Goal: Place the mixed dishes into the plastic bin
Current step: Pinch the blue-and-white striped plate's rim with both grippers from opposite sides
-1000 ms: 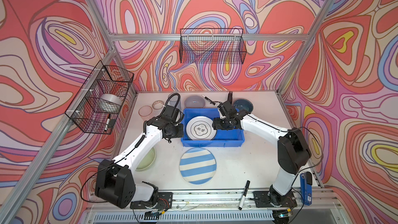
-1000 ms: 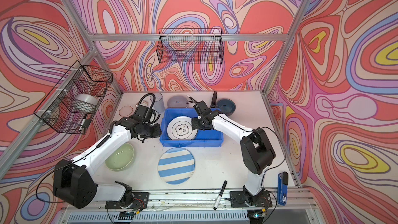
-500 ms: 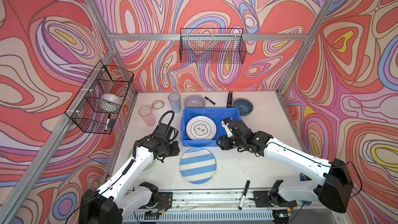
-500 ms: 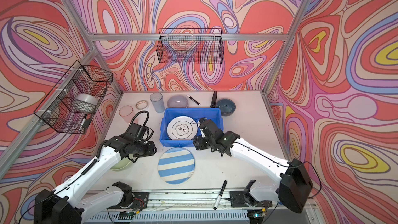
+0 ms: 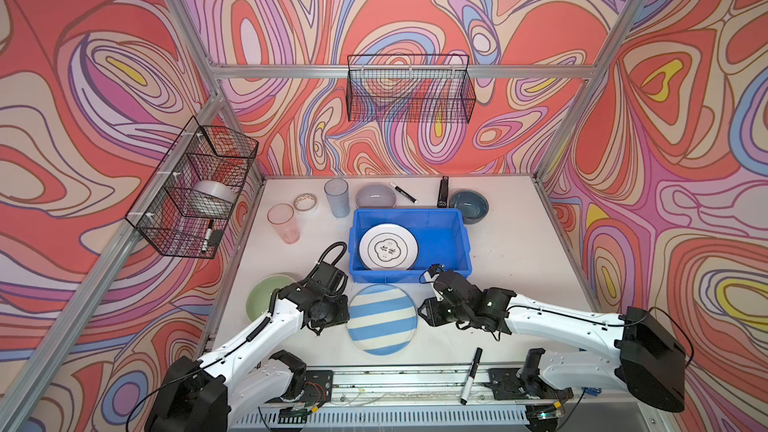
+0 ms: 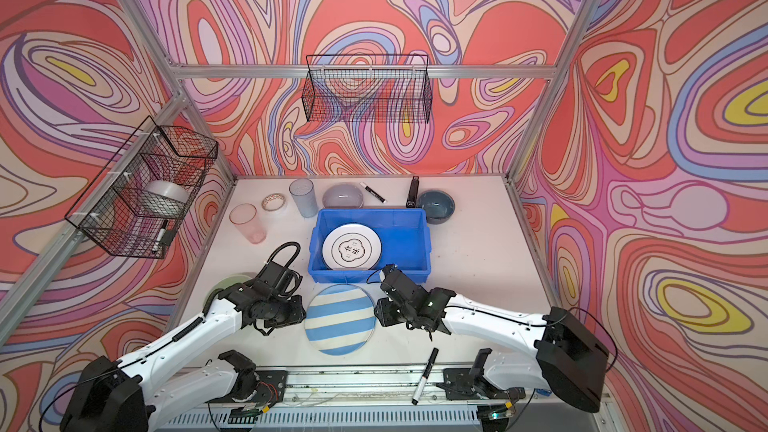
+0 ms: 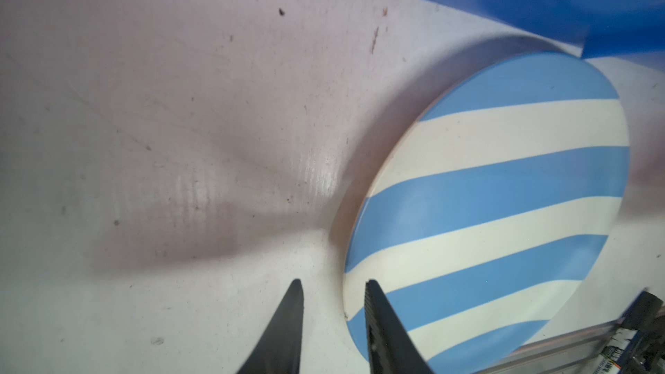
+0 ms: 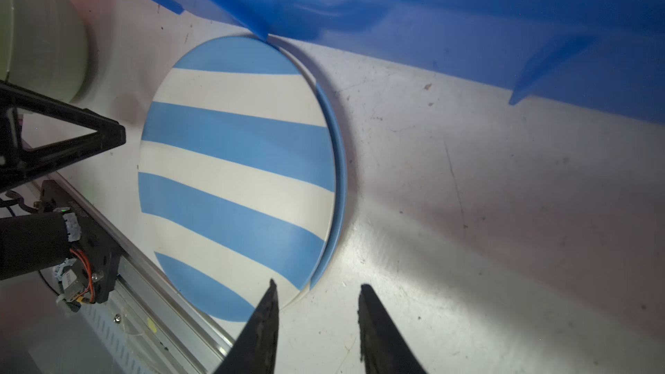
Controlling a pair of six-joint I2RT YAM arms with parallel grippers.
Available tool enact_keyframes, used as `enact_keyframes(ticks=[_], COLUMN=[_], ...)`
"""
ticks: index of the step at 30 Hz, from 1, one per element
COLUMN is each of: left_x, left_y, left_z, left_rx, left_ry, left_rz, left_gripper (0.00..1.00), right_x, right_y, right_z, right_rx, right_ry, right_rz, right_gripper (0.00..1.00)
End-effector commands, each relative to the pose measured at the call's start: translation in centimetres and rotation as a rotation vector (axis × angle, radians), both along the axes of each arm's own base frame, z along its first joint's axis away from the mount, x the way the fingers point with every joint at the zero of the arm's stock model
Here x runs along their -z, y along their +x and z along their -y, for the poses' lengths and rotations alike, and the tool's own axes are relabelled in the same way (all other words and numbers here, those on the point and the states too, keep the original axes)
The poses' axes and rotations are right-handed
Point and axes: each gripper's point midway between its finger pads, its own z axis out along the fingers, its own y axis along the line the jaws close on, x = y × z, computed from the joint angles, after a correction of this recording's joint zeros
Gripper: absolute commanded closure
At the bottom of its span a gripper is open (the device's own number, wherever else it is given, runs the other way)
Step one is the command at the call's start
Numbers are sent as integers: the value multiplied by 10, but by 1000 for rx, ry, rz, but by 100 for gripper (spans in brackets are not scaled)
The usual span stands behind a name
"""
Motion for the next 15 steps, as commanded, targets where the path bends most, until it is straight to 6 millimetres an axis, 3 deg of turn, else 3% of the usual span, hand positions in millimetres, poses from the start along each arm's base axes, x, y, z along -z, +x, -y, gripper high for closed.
enact_keyframes(ticks=[1, 10, 12, 15], left_x=[-2, 5, 16, 19], left_y=[9, 9, 0, -1], left_z=[4, 4, -2, -2], left_rx=[-26, -21, -23, -25], left_ry=[-13, 2, 21, 21], left_rz=[41, 18, -13, -18], left_gripper=[69, 74, 75, 77], right_x=[6, 28, 31, 35], right_y=[5, 7, 8, 7], right_z=[-10, -19, -20, -22], right_rx=[32, 30, 32, 29], right_ry=[31, 21, 19, 22], right_rz=[9, -21, -23, -31], right_gripper=[63, 68, 69, 70])
